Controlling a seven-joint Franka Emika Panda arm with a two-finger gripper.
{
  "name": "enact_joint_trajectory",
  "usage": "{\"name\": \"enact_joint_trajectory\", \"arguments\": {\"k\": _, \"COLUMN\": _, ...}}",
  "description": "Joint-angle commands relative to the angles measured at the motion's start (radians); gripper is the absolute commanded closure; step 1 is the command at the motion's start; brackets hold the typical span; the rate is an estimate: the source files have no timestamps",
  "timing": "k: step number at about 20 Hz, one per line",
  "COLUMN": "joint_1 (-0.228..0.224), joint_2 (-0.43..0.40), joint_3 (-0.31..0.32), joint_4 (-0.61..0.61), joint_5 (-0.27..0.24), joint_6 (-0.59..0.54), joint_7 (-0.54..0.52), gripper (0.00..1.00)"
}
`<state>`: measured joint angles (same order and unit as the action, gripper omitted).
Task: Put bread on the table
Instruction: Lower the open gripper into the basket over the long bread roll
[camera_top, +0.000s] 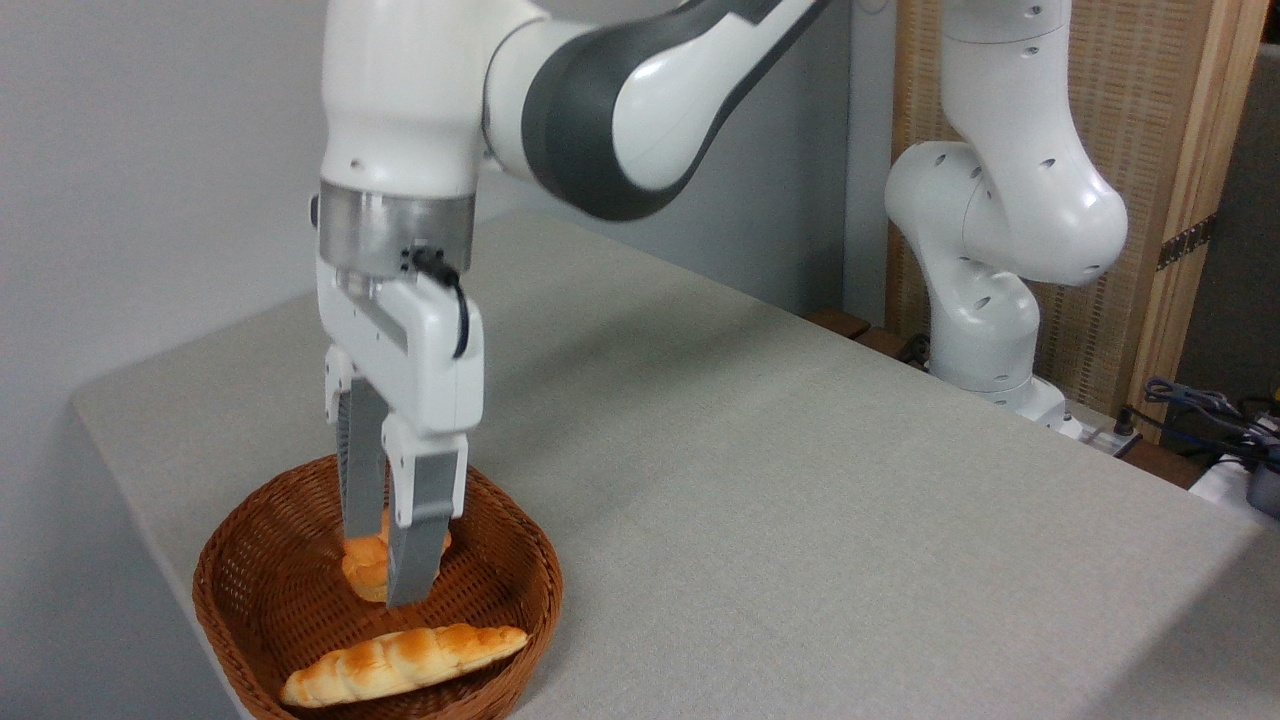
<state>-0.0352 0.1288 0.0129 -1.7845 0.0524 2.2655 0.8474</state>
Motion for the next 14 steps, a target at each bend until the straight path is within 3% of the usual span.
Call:
{"name": "enact_joint_trajectory", "arguments": {"k": 1, "joint_1": -0.003, "joint_2": 0.041, "joint_3": -0.002, "joint_4": 0.011, "joint_5": 0.029, "joint_6": 0.015, "joint_7": 0.010, "gripper": 0.00}}
{"name": "enact_joint_trajectory", "arguments": {"k": 2, "joint_1": -0.006, "joint_2": 0.052, "joint_3": -0.005, "joint_4": 0.011, "joint_5": 0.030, "joint_6": 0.022, "joint_7": 0.010, "gripper": 0.00}}
{"name": "enact_joint_trajectory", "arguments": {"k": 5, "joint_1": -0.011, "joint_2": 0.077, "joint_3": -0.018, "joint_4": 0.013, "joint_5": 0.104, "joint_6": 0.029, "joint_7": 0.010, "gripper": 0.00}}
{"name": "enact_joint_trajectory", "arguments": {"k": 14, "joint_1": -0.012, "joint_2": 0.107, "joint_3": -0.031, "joint_4": 0.011, "joint_5": 0.155, "joint_6": 0.029, "joint_7": 0.012, "gripper": 0.00}}
